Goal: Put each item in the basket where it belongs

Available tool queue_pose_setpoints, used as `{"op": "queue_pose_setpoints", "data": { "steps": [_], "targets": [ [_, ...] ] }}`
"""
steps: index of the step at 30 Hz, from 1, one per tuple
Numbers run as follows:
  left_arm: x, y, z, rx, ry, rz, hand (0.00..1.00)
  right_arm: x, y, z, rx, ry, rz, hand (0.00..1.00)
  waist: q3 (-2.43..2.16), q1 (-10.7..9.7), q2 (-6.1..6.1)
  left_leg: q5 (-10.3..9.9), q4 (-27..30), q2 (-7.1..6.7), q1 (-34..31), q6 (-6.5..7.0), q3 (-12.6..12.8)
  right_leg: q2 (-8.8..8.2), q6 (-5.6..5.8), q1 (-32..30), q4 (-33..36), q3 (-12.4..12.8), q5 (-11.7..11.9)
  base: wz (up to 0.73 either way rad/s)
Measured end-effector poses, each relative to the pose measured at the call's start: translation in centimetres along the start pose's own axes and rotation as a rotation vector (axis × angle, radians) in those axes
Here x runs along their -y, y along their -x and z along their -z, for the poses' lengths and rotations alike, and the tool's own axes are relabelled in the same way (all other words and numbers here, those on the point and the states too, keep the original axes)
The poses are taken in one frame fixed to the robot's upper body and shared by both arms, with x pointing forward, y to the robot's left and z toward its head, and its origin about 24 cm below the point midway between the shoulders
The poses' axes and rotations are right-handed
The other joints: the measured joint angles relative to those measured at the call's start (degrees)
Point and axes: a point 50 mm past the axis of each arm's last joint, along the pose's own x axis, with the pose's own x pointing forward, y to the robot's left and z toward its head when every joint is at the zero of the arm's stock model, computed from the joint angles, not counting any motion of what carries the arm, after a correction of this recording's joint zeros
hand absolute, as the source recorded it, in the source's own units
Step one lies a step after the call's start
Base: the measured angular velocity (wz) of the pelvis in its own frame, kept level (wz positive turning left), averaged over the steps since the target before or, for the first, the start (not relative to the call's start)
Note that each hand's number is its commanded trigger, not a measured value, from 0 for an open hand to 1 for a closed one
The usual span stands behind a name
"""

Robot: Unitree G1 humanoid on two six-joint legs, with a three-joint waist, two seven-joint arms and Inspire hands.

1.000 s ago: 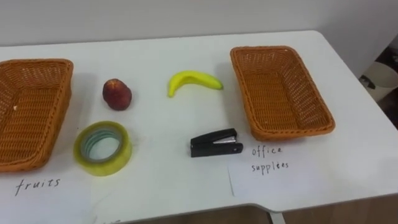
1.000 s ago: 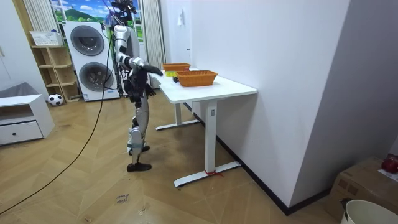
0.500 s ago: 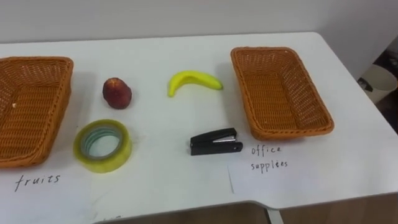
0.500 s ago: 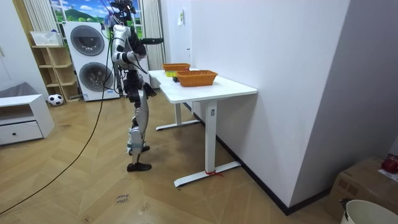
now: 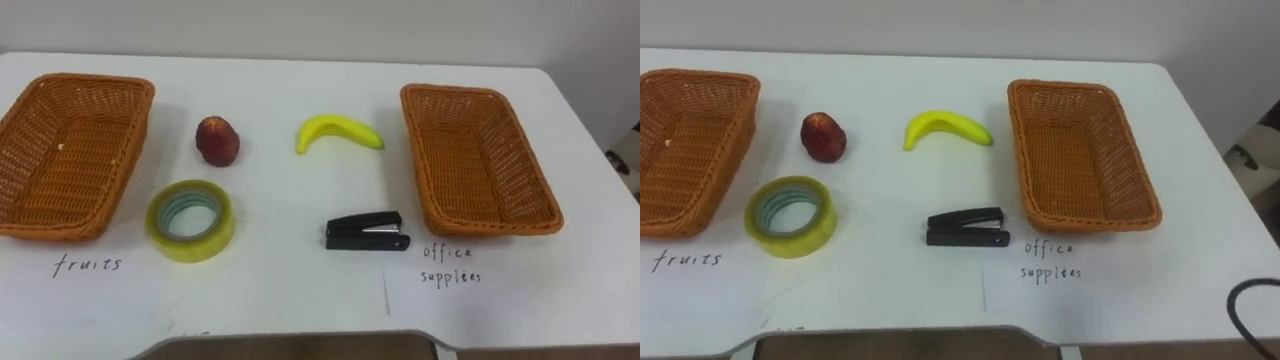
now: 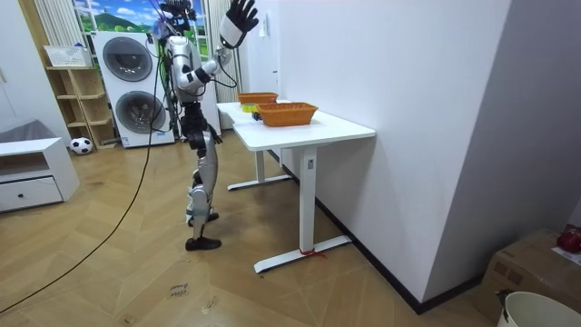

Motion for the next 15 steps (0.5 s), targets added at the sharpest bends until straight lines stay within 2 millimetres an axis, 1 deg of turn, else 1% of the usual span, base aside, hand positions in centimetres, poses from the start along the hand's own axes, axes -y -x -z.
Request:
{"op": "queue_pose_setpoints", "data": {
  "steps": [2, 5, 7, 9, 11, 15],
  "targets": [
    [0.0, 0.0, 0.0, 0.001, -0.008, 0.001, 0.0, -0.5, 0.1, 0.1, -0.009, -0.003, -0.05, 0.0, 0.03, 0.7, -0.21, 0.0, 0.0, 0.0, 0.0, 0.0, -0.1, -0.01, 0.0, 0.0, 0.0, -0.2, 0.0, 0.04],
    [-0.1, -0.1, -0.1, 0.005, -0.014, 0.005, 0.0, -1.7, 0.2, 0.2, -0.009, 0.002, -0.148, 0.0, 0.04, 0.8, -0.19, 0.0, 0.1, 0.0, -0.1, 0.0, -0.4, -0.07, 0.0, 0.0, 0.0, -1.7, 0.0, 0.04],
    [-0.1, -0.1, 0.0, 0.001, -0.014, 0.005, 0.0, -2.2, 0.1, 0.1, 0.005, 0.019, -0.205, 0.0, 0.04, 0.9, -0.2, 0.0, 0.1, -0.01, -0.1, 0.0, -0.6, -0.07, 0.0, 0.1, 0.0, -1.6, 0.0, 0.04],
    [-0.1, 0.0, 0.2, -0.002, -0.027, 0.008, 0.0, -3.4, 0.1, -0.2, 0.048, 0.052, -0.286, 0.0, 0.04, 0.9, -0.17, 0.0, 0.1, -0.03, -0.1, 0.01, -1.3, -0.06, 0.0, 0.1, 0.0, -1.5, 0.0, 0.02],
    [-0.1, 0.0, 0.1, 0.001, -0.044, 0.018, 0.0, -3.9, 0.1, -0.4, 0.072, 0.075, -0.343, 0.0, 0.05, 1.0, -0.21, 0.0, 0.1, -0.05, -0.2, 0.01, -1.4, -0.06, 0.0, 0.2, 0.0, -1.5, 0.0, 0.04],
    [0.1, 0.0, -0.1, 0.007, -0.053, 0.041, 0.0, -5.7, 0.4, -0.5, 0.078, 0.057, -0.48, 0.0, 0.06, 1.3, -0.18, 0.0, 0.3, -0.06, 0.0, 0.01, -1.7, -0.06, 0.0, 0.6, 0.0, -1.5, 0.0, 0.04]
  ]
}}
